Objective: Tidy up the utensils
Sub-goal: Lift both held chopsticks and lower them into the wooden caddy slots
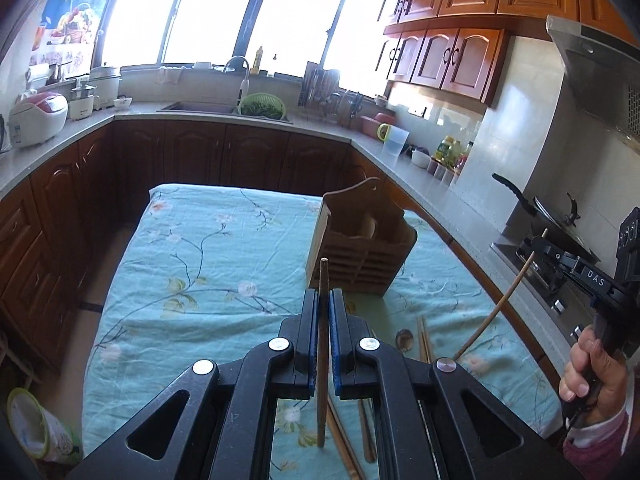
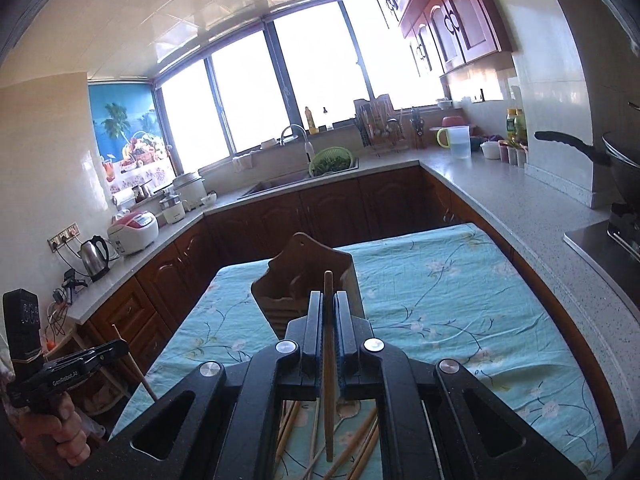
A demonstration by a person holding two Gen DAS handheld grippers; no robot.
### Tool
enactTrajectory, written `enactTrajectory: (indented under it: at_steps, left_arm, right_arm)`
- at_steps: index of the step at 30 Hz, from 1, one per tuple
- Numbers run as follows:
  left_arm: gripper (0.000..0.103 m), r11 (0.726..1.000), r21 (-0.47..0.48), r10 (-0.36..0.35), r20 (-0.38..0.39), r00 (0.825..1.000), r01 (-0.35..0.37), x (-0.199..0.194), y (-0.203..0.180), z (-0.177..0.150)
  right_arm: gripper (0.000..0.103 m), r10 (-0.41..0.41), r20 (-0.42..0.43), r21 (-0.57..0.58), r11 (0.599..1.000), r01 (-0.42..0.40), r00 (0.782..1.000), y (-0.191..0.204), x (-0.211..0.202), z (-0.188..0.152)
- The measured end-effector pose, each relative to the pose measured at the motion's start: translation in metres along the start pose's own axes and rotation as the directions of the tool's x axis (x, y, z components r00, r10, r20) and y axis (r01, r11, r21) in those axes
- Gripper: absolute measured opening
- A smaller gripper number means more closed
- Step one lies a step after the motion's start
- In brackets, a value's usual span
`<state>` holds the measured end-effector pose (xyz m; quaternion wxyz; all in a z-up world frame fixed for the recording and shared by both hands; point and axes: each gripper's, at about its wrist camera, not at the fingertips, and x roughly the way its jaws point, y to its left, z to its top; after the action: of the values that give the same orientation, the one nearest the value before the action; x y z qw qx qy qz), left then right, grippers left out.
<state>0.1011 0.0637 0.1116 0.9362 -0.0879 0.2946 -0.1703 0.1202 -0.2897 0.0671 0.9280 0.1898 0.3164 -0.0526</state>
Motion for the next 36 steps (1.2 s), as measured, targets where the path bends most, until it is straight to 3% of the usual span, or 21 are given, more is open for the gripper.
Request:
enactTrajectory:
  at_steps: [12, 24, 31, 36]
  left_arm:
    - [0.003, 1.0, -0.017, 0.01, 0.077, 0.997, -0.009, 0.007, 0.003, 0.014]
    - [0.003, 1.0, 0.014, -0.024, 0.225, 0.974, 0.021, 0.045, -0.011, 0.077]
    - [0.003, 0.999, 0.051, -0.018, 0.304, 0.952, 0.003, 0.096, -0.015, 0.104]
    - [0.003, 0.999, -0.021, -0.017, 0.309, 0.951, 0.025, 0.159, 0.006, 0.101]
  right_arm:
    - [0.005, 0.035, 0.03, 0.003, 0.999, -0.035, 0.999, 0.009, 0.019, 0.017]
    - [0.005, 0.045, 0.155, 0.021, 0.999, -0.049, 0.987, 0.009, 0.046, 0.082]
    - [0.005, 0.02, 0.211, 0.042, 0.999, -0.029, 0.977, 0.001, 0.081, 0.116]
    - [0.005, 0.007, 0.197, 0.069, 0.997, -0.021, 0.98, -0.01, 0.12, 0.102]
